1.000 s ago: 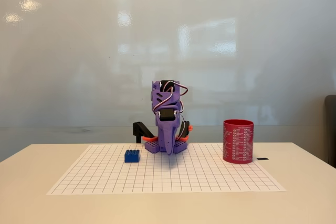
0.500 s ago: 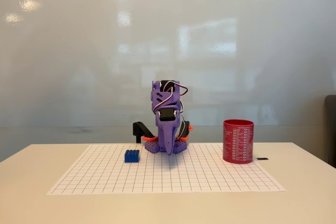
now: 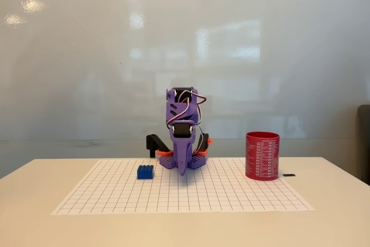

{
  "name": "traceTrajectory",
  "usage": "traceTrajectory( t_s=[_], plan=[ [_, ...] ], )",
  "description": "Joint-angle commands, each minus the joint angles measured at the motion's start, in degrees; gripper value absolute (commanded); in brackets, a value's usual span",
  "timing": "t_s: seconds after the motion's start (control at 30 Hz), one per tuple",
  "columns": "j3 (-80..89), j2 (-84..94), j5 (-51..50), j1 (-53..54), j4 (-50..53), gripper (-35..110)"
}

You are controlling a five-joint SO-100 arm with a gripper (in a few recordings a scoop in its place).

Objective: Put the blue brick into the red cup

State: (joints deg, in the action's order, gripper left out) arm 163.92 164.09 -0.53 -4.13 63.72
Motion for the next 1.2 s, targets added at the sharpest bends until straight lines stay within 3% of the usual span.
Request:
traceTrajectory(
  t_s=[0.0,0.27,0.6,1.03,1.17],
  plan=[
    [-16.8,-12.7,2.6,1.3,3.0,-1],
    [-40.4,-38.1,10.3,5.8,17.2,-1],
    [-58.7,-47.2,37.7,28.1,34.5,-1],
    [-41.6,-43.9,60.9,44.5,33.6,-1],
    [-35.1,-43.4,61.5,44.2,28.7,-1]
  ],
)
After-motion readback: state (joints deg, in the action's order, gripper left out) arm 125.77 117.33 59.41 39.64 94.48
